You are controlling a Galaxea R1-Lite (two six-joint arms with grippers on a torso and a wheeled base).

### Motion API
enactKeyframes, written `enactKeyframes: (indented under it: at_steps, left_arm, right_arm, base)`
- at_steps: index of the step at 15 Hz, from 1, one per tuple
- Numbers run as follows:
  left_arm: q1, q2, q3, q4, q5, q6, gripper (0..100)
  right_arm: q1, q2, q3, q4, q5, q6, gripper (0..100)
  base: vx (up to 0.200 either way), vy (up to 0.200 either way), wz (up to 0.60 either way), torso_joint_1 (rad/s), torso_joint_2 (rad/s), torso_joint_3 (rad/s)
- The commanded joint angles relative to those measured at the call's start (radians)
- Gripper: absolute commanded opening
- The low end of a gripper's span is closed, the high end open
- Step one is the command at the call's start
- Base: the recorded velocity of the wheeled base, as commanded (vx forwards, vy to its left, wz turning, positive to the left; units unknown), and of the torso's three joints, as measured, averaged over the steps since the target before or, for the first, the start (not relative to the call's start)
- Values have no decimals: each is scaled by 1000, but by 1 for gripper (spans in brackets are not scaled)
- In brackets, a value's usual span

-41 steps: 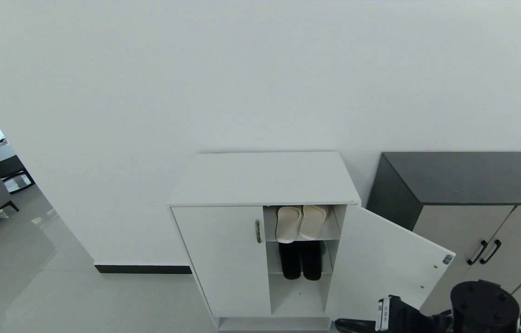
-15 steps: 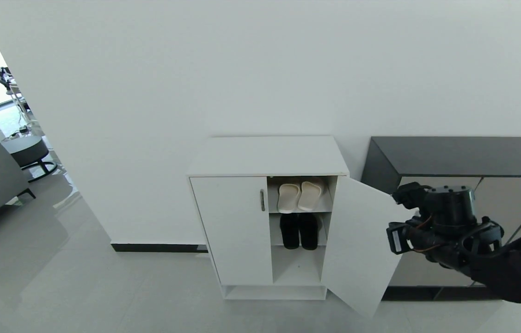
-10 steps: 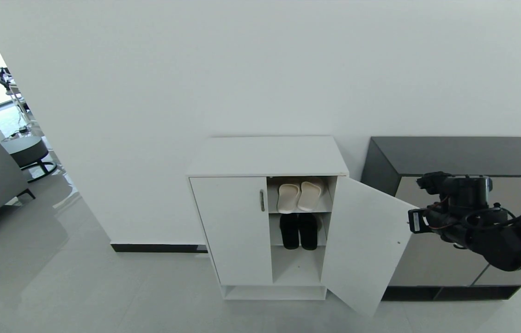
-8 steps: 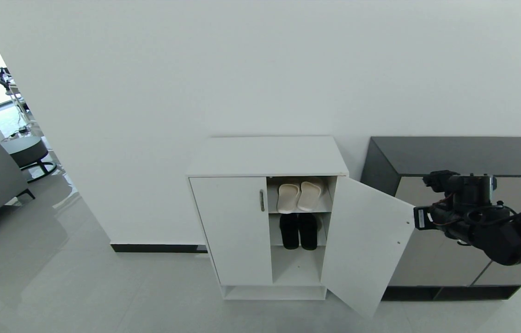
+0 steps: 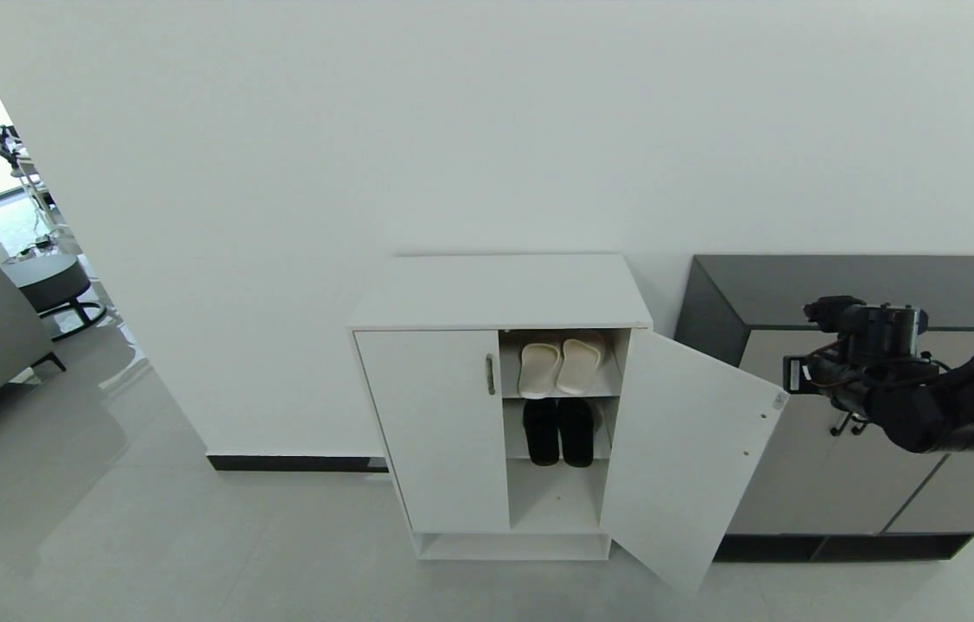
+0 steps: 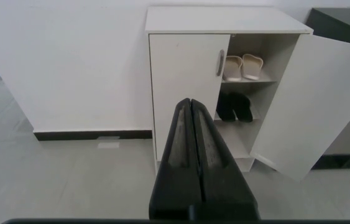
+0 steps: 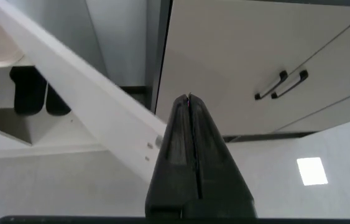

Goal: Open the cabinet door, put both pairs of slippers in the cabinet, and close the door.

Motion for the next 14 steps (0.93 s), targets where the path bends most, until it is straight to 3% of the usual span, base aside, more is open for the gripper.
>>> enactKeyframes:
  at_steps: [1,4,14]
  left_arm:
    - [1,1,0,0,0,0,0]
    - [1,1,0,0,0,0,0]
    - [1,1,0,0,0,1,0]
  right_arm:
    - [-7,50,-47,3,0,1,0]
    - [-13,104,-113,21,-2,1,0]
    - [-8,139,-106,23,0,2,0]
  base:
    - [0,0,0,0,0,0]
    - [0,0,0,0,0,0]
    - [0,0,0,0,0,0]
